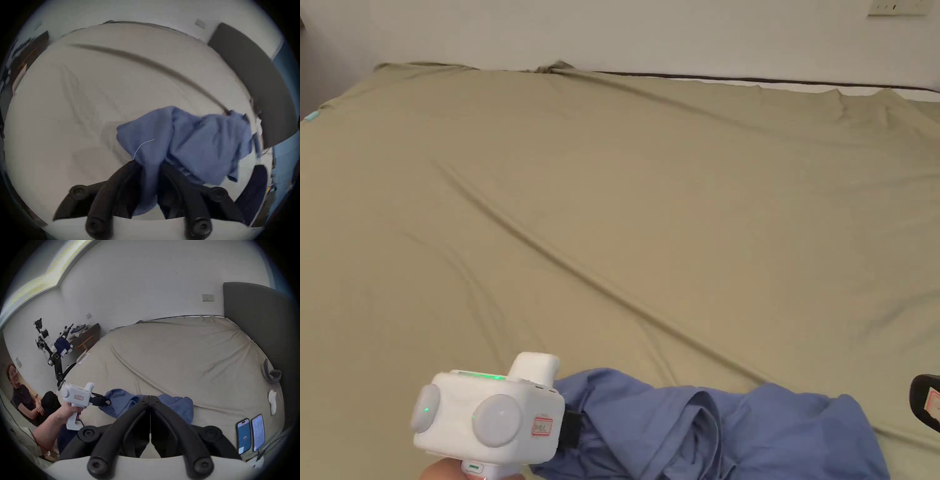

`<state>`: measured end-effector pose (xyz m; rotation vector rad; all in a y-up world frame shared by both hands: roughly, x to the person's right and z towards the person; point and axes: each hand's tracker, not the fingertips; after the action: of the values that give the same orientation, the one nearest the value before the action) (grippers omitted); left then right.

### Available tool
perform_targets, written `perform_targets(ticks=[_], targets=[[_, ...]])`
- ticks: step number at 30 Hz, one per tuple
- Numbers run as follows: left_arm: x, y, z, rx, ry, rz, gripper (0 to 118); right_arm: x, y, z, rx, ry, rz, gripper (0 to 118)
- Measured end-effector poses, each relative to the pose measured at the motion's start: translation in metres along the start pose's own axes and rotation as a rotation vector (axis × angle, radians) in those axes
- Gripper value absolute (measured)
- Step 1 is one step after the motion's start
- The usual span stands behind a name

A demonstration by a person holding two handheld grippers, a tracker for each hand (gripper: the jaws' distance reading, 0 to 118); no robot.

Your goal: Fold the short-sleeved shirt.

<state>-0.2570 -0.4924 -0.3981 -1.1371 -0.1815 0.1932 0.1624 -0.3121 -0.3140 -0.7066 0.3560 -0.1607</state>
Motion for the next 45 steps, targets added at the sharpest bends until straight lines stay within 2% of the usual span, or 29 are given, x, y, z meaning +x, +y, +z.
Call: perform_targets(ticks=[5,7,10,12,14,19,21,24,26,30,31,32,33,34,35,38,42,43,45], targets=[[-0.032,0.001,0.045,0.066,-0.258,0.236,16,0.008,-0.001,0.005,0.003,0.011,-0.033,2],[-0.045,0.002,0.066,0.084,-0.322,0.262,16,0.011,-0.002,0.008,0.007,-0.013,-0.029,2],[-0.053,0.009,0.093,0.098,-0.211,0.16,16,0.017,-0.002,0.012,0.009,-0.032,-0.042,2],[-0.043,0.013,0.109,0.089,0.072,0.065,16,0.019,-0.003,0.013,0.014,-0.042,-0.062,2],[-0.03,0.014,0.118,0.101,0.226,0.013,16,0.019,-0.004,0.011,0.002,-0.047,-0.069,2],[0.014,0.019,0.131,0.188,0.087,0.094,16,0.012,-0.008,0.0,-0.048,-0.059,-0.074,2],[0.052,0.02,0.119,0.189,0.069,0.072,16,0.007,-0.009,-0.003,-0.062,-0.047,-0.064,2],[0.107,0.02,0.075,0.094,-0.119,-0.008,16,0.001,-0.007,-0.005,-0.062,-0.036,-0.051,2],[0.139,0.018,0.039,0.025,-0.17,-0.06,16,-0.002,-0.006,-0.006,-0.064,-0.032,-0.048,2],[0.18,-0.004,-0.06,-0.049,-0.069,-0.257,17,-0.005,-0.009,-0.004,-0.078,-0.015,-0.023,2],[0.179,-0.007,-0.075,-0.086,-0.051,-0.261,21,-0.005,-0.009,-0.004,-0.081,-0.018,-0.018,2],[0.173,-0.01,-0.075,-0.012,-0.119,-0.198,36,-0.004,-0.009,-0.003,-0.086,-0.025,-0.011,2],[0.174,-0.005,-0.065,0.059,-0.159,-0.176,57,-0.004,-0.01,-0.002,-0.086,-0.03,-0.007,2],[0.174,-0.003,-0.058,0.031,-0.156,-0.178,81,-0.002,-0.01,0.0,-0.085,-0.031,-0.008,2],[0.174,-0.001,-0.056,-0.002,-0.23,-0.178,99,0.002,-0.011,0.001,-0.082,-0.025,-0.014,2],[0.159,0.003,-0.022,-0.124,-0.406,-0.126,104,0.01,-0.012,0.002,-0.074,0.006,-0.025,3],[0.122,0.008,0.052,0.075,-0.476,-0.073,104,0.016,-0.013,0.003,-0.047,0.009,-0.059,3],[0.112,0.011,0.061,0.117,-0.465,-0.057,103,0.017,-0.014,0.002,-0.046,0.019,-0.066,3],[0.098,0.014,0.072,0.195,-0.301,0.002,103,0.018,-0.015,-0.002,-0.056,0.032,-0.071,3]])
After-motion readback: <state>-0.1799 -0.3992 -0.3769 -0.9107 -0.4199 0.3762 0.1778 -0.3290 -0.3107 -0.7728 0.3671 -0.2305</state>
